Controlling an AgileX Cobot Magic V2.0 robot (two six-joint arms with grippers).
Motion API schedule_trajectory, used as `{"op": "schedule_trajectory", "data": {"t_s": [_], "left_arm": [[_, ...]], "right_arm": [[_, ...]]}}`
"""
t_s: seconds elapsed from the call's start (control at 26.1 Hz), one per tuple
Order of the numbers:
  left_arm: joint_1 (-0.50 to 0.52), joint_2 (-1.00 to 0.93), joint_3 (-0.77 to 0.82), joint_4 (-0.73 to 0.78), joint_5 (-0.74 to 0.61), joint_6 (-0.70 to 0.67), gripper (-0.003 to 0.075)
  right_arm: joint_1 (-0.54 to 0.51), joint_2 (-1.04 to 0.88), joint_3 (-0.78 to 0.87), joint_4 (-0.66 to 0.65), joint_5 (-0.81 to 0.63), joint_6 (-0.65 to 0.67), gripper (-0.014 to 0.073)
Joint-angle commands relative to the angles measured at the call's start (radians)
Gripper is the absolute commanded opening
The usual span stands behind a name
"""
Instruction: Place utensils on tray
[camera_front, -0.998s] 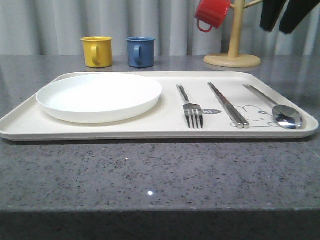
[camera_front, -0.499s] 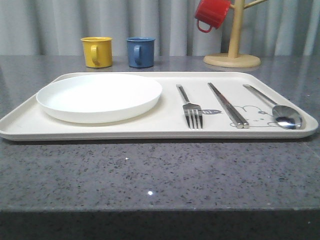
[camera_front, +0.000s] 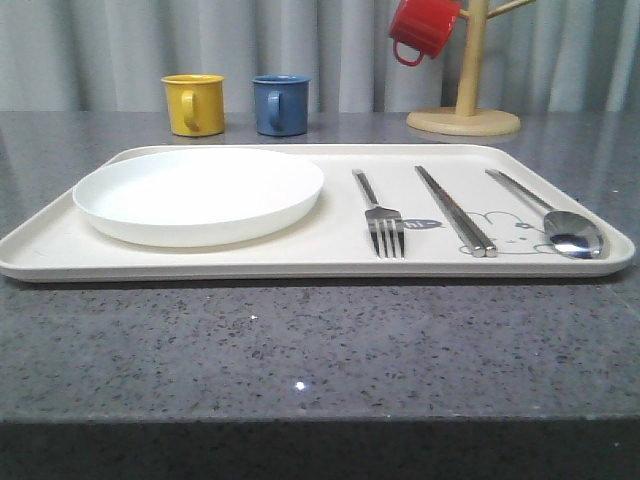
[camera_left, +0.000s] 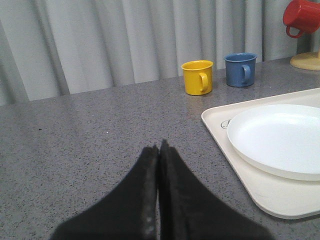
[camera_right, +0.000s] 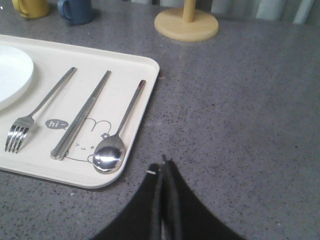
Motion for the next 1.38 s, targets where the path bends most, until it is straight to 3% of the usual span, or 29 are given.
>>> {"op": "schedule_trajectory", "data": {"t_s": [0.0,0.15,0.96,1.34], "left_arm": [[0.004,0.011,-0.026,-0.006,-0.079,-0.013,-0.0018],[0.004,0.011,-0.026,-0.006,-0.079,-0.013,-0.0018],[0.004,0.008,-0.021,-0.006,-0.079,-0.013,-0.0018],[0.066,-0.077,0.237,-0.079,-0.272,-0.013,-0.0018]], "right_arm": [[-0.001,-0.102,0.046,-0.024,-0.152,-0.008,-0.007],[-0.001,-0.177,0.086,-0.033,-0.183,-0.008,-0.007],[-0.001,-0.178,0.094,-0.033,-0.176,-0.008,-0.007],[-0.001,-0.178,0.094,-0.033,-0.175,-0.008,-0.007]]}}
